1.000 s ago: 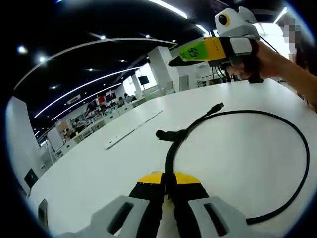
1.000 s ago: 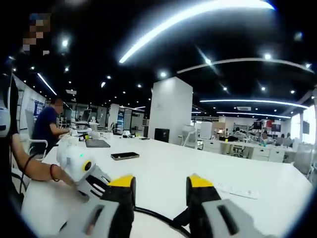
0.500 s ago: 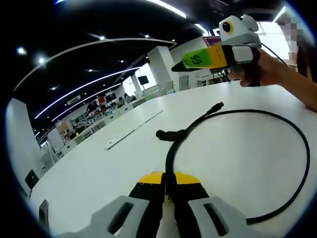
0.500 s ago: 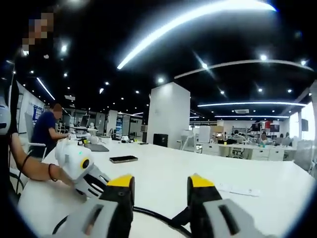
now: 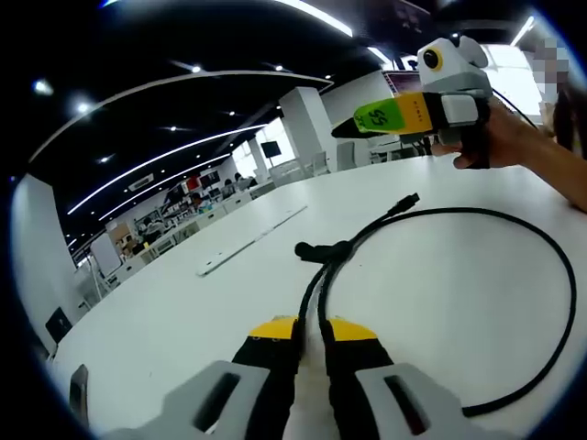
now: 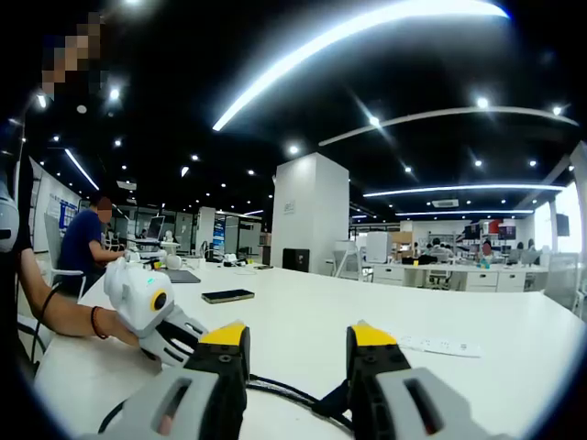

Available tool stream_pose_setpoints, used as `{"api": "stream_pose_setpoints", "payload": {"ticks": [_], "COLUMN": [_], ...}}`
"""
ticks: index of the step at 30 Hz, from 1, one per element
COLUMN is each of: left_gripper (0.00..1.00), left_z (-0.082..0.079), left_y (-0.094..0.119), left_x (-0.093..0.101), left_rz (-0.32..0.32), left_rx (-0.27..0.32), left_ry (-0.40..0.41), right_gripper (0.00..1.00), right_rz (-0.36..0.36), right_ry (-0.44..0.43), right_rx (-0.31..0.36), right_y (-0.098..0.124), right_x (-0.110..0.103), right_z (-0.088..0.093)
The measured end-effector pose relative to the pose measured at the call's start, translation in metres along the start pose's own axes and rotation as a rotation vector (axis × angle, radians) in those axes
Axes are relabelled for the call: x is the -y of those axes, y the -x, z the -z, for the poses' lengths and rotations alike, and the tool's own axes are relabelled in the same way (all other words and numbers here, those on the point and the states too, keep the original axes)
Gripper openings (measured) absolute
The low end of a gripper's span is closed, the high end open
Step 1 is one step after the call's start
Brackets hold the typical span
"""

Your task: Find the charging cable on the desk, coil it up and secure with Velcro.

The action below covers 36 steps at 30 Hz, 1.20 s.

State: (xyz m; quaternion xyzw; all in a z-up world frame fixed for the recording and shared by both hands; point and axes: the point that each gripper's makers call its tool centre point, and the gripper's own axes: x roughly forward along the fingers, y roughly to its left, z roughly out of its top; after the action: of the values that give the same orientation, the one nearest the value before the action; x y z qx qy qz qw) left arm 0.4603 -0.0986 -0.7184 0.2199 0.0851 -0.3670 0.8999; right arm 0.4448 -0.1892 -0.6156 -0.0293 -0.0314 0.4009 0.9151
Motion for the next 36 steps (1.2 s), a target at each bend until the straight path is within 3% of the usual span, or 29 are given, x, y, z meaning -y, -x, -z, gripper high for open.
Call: {"api": "stream_pose_setpoints", "payload": {"ticks": [3,12,15,21,36], "left_gripper": [0.18,0.27,0.29,0.34,0.4], "left_z": [-0.008,-0.046,-0.057,-0.071,-0.083], "left_y": [0.004,0.029,0.036,0.049,0.06], "left_x": [-0.006,-0.034,-0.038,-0.043,-0.042], "left_rz": [-0.018,-0.078,-0.061,-0.032,0.021], "left_rx": [0.035,0.222,0.283,0.365,0.445], "left_ry": [0.015,0.133,0.201,0.255,0.3], "right_gripper": [0.43,0.43,0.43,0.44,0.46], "right_rz": [0.0,0.008,0.01,0.01,-0.003], "right_ry": [-0.001,-0.001,0.0,0.0,0.007], "right_rx": [-0.002,0.003,0.005,0.012,0.009], "right_y": [0.0,0.004,0.005,0.007,0.01], "right_x": [0.0,0.005,0.006,0.007,0.002], "right_z": [0.001,0.0,0.0,-0.001,0.002]}}
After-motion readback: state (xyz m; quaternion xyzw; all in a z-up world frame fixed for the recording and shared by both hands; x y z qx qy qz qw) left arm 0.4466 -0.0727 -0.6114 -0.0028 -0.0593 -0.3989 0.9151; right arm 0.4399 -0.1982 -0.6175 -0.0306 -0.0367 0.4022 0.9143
